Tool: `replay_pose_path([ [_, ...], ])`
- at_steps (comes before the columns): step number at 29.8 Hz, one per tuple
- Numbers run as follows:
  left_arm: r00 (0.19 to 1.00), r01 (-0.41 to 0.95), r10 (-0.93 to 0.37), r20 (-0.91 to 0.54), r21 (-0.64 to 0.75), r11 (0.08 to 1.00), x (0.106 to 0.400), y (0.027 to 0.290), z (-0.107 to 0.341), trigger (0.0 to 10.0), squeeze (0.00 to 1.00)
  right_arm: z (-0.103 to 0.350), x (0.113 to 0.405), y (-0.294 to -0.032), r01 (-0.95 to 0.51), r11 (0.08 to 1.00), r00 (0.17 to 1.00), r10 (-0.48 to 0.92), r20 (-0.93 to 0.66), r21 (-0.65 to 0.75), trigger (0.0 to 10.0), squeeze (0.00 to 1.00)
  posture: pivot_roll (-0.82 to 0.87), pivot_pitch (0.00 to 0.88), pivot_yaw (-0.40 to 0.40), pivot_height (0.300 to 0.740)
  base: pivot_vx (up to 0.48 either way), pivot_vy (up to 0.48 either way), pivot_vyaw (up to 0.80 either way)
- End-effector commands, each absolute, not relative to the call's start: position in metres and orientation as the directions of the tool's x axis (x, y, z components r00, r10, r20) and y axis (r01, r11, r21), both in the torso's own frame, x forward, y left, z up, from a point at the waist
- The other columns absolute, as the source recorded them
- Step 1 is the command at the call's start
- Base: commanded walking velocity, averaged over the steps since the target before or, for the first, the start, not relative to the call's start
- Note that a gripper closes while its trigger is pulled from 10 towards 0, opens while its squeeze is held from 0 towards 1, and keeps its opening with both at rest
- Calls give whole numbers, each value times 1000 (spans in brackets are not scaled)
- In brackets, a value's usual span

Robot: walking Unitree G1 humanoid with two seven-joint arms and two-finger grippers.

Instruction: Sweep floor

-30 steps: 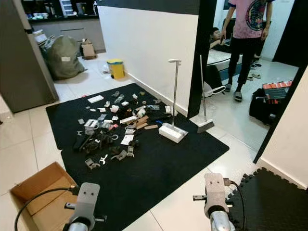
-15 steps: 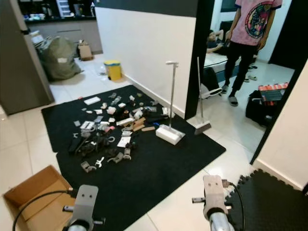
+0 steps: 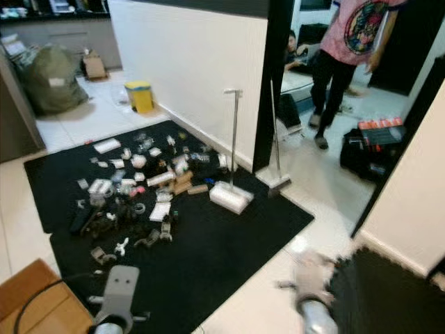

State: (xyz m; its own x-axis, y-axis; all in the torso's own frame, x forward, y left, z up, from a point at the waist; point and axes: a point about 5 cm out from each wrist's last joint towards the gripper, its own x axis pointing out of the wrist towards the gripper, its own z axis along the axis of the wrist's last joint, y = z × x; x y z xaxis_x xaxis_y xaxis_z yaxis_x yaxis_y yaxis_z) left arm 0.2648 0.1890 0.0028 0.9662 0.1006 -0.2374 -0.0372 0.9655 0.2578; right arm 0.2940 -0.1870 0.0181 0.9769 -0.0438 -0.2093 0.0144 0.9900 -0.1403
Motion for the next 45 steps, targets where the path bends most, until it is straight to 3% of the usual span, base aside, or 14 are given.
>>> replay_pose_path([
  [1,962,-35,101,-254,253,967,261,187,-2,10000,0,11,286,-199,47,987,966,-84,-244,-151,10000,0,6,75,6,740,337,0,0],
  [45,962,-39,104,-253,251,967,262,188,-1,10000,0,11,287,-197,46,987,966,-83,-244,-152,10000,0,7,77,5,740,333,0,0],
])
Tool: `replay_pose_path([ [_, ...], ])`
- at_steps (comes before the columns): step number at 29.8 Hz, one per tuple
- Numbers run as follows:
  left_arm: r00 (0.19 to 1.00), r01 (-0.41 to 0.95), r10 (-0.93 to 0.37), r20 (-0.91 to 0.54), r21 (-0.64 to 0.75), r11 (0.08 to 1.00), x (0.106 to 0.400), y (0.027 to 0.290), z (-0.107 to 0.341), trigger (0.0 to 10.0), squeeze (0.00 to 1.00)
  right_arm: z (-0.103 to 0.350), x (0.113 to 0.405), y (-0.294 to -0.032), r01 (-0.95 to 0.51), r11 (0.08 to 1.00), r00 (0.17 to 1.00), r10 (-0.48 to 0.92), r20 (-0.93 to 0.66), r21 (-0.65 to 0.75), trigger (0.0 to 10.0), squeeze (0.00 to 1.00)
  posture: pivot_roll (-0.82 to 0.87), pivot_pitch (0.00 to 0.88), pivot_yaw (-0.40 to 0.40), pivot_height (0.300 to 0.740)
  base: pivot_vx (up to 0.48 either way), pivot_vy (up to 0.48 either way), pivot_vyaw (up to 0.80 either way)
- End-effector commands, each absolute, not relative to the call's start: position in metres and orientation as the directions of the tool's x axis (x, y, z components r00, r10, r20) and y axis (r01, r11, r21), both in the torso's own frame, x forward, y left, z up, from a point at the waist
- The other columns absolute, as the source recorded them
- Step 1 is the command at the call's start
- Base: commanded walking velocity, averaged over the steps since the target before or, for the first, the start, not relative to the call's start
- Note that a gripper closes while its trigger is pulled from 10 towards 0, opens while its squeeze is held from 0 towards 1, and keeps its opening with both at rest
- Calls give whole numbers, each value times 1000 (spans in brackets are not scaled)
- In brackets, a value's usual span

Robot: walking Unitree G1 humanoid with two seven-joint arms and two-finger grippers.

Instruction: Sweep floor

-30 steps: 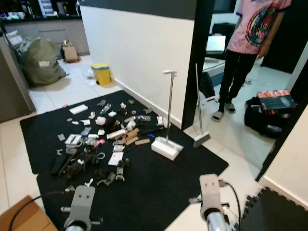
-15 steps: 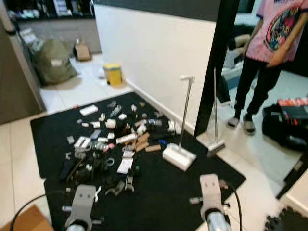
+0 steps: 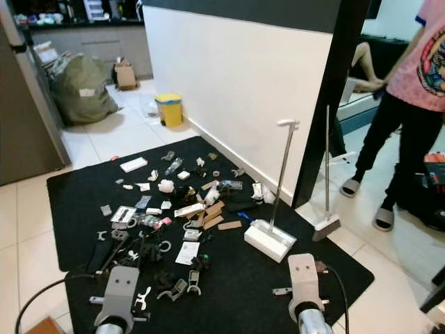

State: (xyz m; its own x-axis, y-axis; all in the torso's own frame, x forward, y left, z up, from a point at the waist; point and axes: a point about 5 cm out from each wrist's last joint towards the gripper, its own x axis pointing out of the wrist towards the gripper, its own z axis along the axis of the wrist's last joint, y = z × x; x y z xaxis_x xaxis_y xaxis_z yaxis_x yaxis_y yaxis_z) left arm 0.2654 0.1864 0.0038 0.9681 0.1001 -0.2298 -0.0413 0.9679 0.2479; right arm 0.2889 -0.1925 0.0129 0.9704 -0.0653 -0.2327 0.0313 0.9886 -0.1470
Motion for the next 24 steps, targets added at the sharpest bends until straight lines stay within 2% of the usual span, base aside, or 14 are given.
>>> replay_pose_path([
  [1,962,-39,104,-253,252,967,262,188,-1,10000,0,11,287,-197,46,987,966,-83,-244,-152,10000,0,6,77,5,740,330,0,0],
  [16,962,-34,101,-255,253,967,263,187,0,10000,0,11,287,-198,51,989,965,-85,-249,-142,10000,0,6,74,6,740,319,0,0],
  [24,962,-29,96,-257,252,967,264,187,0,10000,0,10,287,-200,61,990,961,-93,-260,-128,10000,0,5,70,6,740,312,0,-700],
])
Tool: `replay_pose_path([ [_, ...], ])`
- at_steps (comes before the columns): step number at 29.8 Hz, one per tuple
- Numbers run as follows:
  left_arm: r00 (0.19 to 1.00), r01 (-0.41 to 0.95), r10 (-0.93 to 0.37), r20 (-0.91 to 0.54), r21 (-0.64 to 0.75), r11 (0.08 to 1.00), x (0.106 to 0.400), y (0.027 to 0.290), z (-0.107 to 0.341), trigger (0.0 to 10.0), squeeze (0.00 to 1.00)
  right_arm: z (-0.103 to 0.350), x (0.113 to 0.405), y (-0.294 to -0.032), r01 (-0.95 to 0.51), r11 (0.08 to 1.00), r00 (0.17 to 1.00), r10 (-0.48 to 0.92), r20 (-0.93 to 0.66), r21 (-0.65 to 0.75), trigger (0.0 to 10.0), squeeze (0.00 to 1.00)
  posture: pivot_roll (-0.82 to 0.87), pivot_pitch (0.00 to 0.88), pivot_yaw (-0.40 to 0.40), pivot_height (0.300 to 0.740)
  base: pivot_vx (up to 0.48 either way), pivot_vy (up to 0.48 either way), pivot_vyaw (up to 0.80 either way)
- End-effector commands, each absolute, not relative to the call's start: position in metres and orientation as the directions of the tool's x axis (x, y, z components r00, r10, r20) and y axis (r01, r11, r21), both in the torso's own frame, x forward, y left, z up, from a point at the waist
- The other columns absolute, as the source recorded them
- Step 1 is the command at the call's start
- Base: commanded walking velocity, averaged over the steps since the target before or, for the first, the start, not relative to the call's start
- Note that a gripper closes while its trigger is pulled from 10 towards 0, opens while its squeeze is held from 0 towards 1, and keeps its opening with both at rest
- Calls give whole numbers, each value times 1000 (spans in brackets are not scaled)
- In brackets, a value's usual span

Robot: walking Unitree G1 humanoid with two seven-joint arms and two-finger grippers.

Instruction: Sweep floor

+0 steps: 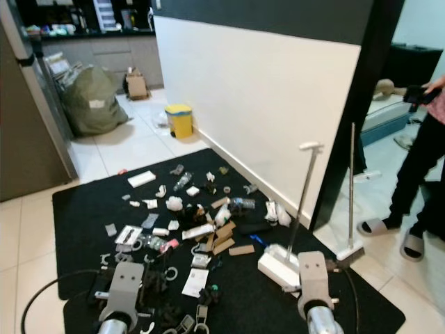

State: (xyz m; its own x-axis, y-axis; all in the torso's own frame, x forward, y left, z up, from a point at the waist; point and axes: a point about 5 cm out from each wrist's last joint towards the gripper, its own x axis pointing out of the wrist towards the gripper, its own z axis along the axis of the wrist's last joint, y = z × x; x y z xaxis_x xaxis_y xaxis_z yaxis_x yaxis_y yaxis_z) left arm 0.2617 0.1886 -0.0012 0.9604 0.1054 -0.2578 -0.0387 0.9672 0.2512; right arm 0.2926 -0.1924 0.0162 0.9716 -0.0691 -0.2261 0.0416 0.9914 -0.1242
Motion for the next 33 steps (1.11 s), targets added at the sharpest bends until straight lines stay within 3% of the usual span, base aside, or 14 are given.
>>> replay_pose_path([
  [1,962,-29,96,-257,252,967,264,187,0,10000,0,10,287,-200,61,990,961,-93,-260,-128,10000,0,5,70,6,740,315,0,-800],
  [25,961,-25,92,-261,250,968,264,187,0,10000,0,9,287,-200,66,990,959,-97,-267,-125,10000,0,4,70,7,740,314,0,-764],
  [33,961,-24,90,-260,249,968,264,187,0,10000,0,9,287,-200,67,990,958,-99,-268,-126,10000,0,7,74,7,740,313,0,-68],
])
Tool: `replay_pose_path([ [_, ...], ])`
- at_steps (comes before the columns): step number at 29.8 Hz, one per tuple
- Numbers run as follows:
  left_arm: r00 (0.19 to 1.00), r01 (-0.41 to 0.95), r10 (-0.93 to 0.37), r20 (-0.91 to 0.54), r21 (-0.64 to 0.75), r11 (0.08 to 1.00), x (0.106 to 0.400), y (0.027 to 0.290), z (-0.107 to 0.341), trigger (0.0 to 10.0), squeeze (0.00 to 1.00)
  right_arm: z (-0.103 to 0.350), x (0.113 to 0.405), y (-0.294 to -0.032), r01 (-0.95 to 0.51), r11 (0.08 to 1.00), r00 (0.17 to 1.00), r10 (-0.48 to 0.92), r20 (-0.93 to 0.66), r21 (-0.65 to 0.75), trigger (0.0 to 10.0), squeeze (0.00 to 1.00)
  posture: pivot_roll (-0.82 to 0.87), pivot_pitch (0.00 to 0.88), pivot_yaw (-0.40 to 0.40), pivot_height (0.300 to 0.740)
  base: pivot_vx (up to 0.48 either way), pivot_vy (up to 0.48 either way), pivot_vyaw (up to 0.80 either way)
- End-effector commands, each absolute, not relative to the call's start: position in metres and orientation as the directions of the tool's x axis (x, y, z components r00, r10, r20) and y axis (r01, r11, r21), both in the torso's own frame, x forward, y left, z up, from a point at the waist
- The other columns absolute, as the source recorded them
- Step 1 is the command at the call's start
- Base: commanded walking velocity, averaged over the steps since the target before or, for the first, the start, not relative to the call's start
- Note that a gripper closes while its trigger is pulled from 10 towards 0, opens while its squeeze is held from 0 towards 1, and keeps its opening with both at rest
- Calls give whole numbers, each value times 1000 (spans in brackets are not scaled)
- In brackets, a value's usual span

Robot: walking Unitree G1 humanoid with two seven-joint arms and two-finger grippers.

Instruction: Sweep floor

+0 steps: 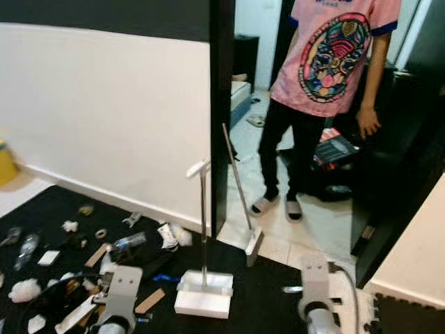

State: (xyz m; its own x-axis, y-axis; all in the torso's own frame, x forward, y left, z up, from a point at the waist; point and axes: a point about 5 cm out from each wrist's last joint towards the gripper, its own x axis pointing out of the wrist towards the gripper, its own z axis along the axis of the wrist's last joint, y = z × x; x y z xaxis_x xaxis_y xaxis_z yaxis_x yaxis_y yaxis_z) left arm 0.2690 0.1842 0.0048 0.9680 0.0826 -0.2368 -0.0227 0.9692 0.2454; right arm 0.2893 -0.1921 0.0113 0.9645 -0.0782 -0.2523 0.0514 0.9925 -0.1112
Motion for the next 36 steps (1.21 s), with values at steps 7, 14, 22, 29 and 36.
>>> replay_pose_path([
  [7,961,-20,87,-262,247,969,264,187,0,10000,0,9,287,-200,66,989,958,-99,-269,-131,10000,0,7,76,7,740,310,0,0],
  [14,961,10,58,-269,245,970,262,182,-2,10000,0,9,287,-199,64,989,958,-99,-271,-135,10000,0,7,77,9,740,168,0,0],
  [22,965,82,-12,-262,259,962,260,168,-2,10000,0,8,286,-198,61,989,957,-96,-273,-136,10000,0,10,80,8,740,0,0,0],
  [29,969,82,-15,-247,262,962,264,166,2,10000,0,8,286,-197,60,989,957,-96,-272,-138,10000,0,7,79,10,740,0,0,0],
  [36,966,77,-9,-257,254,964,265,169,1,10000,0,8,287,-197,56,988,958,-93,-272,-141,10000,0,7,75,10,740,0,0,0],
])
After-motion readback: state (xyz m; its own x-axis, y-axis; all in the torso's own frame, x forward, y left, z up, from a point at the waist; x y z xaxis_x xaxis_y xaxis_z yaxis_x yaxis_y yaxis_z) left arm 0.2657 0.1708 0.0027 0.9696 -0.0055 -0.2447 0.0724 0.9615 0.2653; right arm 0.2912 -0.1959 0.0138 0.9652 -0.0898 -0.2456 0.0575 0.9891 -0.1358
